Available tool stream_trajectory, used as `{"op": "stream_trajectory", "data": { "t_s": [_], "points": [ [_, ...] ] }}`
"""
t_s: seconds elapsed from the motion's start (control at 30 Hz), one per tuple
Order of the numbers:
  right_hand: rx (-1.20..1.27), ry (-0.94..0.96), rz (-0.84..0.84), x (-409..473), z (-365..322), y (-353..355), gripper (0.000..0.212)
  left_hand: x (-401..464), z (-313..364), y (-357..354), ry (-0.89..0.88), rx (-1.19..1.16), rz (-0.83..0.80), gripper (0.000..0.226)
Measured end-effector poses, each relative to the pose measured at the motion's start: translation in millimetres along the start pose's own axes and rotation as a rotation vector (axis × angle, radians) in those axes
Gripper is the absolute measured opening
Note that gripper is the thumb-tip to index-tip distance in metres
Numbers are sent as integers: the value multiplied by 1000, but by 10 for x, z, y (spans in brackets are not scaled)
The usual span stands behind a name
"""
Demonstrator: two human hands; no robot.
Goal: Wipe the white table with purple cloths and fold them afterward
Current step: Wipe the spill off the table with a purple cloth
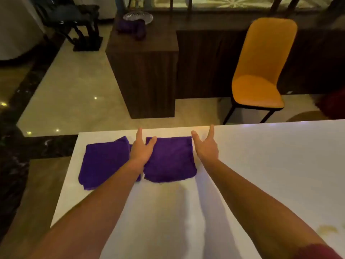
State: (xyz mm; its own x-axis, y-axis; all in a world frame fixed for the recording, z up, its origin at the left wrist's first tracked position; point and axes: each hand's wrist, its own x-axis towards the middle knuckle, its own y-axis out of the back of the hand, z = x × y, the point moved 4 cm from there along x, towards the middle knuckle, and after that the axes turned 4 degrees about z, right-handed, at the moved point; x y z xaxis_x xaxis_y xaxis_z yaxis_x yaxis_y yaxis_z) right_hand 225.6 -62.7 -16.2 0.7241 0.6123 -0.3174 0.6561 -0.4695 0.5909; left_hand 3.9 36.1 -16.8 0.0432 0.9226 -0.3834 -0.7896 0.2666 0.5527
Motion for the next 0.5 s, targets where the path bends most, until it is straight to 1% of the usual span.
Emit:
{"op": "stream_trajectory", "data": {
  "t_s": [0.07, 0.17, 0.23, 0.3, 0.37, 0.43, 0.5],
  "points": [
    [-12, -25, -14, -6, 43, -172, 86, 55, -19, -95, 17, 96, 50, 74],
    [-64, -40, -67, -92, 89, -424, 83, 44, -76, -256, 78, 168, 35, 75],
    [-131, -16, -118, -168, 90, -569, 80, 20, -137, -330, 69, 219, 2, 72],
    [-181, 51, -177, -265, 112, -680, 75, -9, -201, -383, 43, 175, -54, 67],
    [-177, 114, -227, -366, 161, -713, 68, -91, -276, -408, 16, 122, -91, 60],
    [-147, 159, -274, -440, 255, -678, 56, -242, -365, -403, -25, 75, -84, 44],
    [-52, 150, -289, -537, 377, -576, 45, -446, -444, -372, -84, -24, -38, 26]
  ]
}}
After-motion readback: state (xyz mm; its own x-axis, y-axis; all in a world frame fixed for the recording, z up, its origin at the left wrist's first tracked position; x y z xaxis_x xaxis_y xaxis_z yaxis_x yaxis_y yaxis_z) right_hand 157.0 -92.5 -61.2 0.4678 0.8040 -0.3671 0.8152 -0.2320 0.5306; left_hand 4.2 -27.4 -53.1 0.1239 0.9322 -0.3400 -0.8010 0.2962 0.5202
